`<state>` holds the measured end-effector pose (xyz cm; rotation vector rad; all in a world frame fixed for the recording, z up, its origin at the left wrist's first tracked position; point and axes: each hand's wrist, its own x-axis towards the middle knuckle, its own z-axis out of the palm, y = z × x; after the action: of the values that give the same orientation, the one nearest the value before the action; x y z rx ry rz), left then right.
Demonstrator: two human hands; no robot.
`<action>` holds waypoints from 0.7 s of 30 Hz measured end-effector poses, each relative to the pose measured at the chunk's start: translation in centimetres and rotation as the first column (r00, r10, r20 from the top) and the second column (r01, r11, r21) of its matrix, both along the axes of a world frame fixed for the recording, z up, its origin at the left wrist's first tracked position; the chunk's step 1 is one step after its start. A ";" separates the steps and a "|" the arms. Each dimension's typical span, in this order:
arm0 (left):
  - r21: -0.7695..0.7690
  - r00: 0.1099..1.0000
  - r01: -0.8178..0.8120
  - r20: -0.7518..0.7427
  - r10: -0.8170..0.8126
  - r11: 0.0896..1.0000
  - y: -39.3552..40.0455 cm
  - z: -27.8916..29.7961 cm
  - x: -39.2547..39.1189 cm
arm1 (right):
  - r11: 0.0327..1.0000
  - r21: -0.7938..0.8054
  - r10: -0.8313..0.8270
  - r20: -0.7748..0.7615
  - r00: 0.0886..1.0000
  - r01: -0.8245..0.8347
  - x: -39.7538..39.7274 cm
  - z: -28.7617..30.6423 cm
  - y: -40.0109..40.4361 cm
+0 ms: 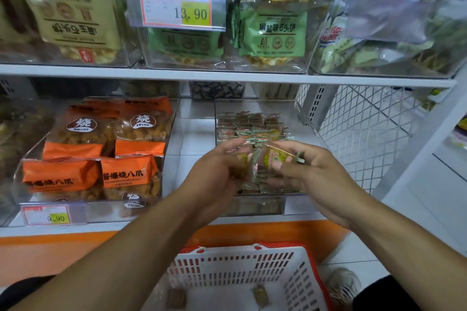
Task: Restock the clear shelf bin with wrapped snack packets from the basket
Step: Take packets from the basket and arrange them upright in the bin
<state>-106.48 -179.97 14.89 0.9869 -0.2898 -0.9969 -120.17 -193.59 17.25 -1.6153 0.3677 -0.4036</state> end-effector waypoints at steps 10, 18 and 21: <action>-0.050 0.931 -0.233 0.277 0.238 0.971 0.4 -0.3 -0.9 | 0.921 0.386 -0.053 0.007 0.999 0.047 -0.1 -0.3 0.1; -0.028 0.955 -0.218 0.198 0.219 0.976 -1.5 -1.2 -1.8 | 0.868 0.495 0.099 -0.115 0.988 -0.029 1.3 -1.9 0.3; 0.093 0.937 -0.208 0.304 0.171 0.974 -2.3 -1.9 -1.6 | 0.974 0.220 -0.017 -0.125 0.992 0.045 2.5 -1.1 -2.5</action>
<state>-108.10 -182.30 13.00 1.2556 -0.3753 -0.6961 -117.68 -196.10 16.10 -1.4193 0.5135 -0.2768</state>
